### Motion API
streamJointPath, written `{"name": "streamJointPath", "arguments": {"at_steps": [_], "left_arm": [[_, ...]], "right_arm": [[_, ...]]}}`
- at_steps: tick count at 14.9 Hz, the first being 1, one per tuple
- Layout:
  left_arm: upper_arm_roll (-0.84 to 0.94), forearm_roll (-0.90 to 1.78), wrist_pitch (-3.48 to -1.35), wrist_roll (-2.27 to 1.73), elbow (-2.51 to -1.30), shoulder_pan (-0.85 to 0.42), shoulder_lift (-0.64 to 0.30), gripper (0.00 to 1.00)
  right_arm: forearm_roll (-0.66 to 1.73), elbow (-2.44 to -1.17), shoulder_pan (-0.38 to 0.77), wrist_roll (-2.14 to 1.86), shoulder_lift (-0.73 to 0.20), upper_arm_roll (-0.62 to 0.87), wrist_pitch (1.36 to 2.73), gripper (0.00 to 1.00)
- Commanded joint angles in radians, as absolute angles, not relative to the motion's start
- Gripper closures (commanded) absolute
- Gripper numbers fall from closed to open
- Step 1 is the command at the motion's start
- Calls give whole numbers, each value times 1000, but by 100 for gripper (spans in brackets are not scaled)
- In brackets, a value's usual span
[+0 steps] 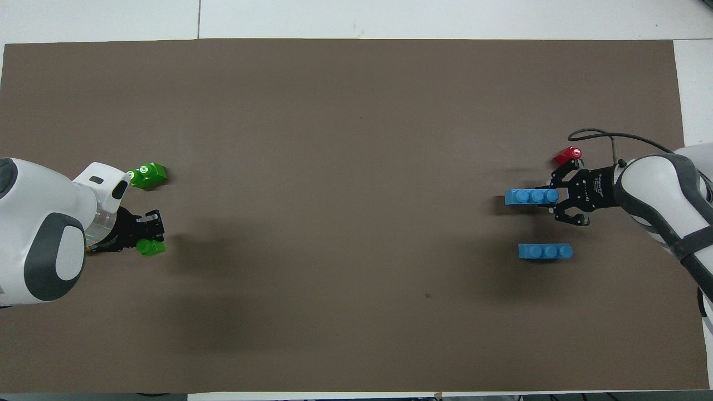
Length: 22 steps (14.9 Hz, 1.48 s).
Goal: Remove green block with left arm and hold with right
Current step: 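Set green down with the left gripper while the right gripper sets blue down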
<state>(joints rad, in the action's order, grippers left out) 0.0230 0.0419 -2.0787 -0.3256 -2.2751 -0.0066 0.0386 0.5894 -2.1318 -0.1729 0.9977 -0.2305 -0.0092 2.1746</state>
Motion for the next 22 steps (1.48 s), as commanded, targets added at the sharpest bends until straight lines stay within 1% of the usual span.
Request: {"name": "streamJointPath", "arguments": {"at_steps": [1, 2, 4, 10, 12, 14, 15, 16, 17, 18, 19, 20, 21, 22], "left_arm": [[28, 48, -2163, -269, -2341, 8, 46, 94], [28, 48, -2166, -244, -2339, 11, 28, 94], [28, 43, -2172, -198, -2341, 40, 20, 94], [28, 43, -2232, -187, -2344, 41, -18, 94], [28, 43, -2232, -170, -2347, 41, -20, 90], [28, 43, -2241, -167, -2358, 41, -20, 89], [29, 43, -2243, -167, -2359, 41, -20, 88], [28, 43, -2244, -167, -2362, 41, -20, 84], [29, 43, -2247, -167, -2365, 41, -20, 79], [28, 43, -2253, -167, -2367, 41, -20, 71], [29, 43, -2253, -167, -2367, 41, -20, 63], [29, 43, -2253, -167, -2367, 41, -20, 48], [28, 43, -2253, -167, -2367, 41, -21, 40], [29, 43, -2253, -169, -2365, 41, -21, 29]], "right_arm": [[577, -2166, -199, 950, -222, 8, 2206, 100], [577, -2166, -207, 950, -222, 8, 2207, 100], [577, -2166, -209, 951, -222, 8, 2210, 100], [577, -2167, -199, 953, -229, 9, 2258, 100], [578, -2166, -198, 956, -248, 11, 2276, 100], [580, -2166, -198, 956, -250, 11, 2273, 100], [580, -2163, -198, 954, -250, 11, 2273, 95], [578, -2161, -196, 950, -250, 11, 2273, 87], [578, -2161, -196, 948, -250, 11, 2273, 75], [578, -2157, -196, 948, -252, 11, 2270, 66], [578, -2151, -195, 948, -250, 11, 2270, 46], [578, -2142, -195, 950, -252, 11, 2264, 40], [578, -2135, -196, 950, -250, 11, 2261, 21], [580, -2129, -205, 951, -244, 11, 2255, 13]]}}
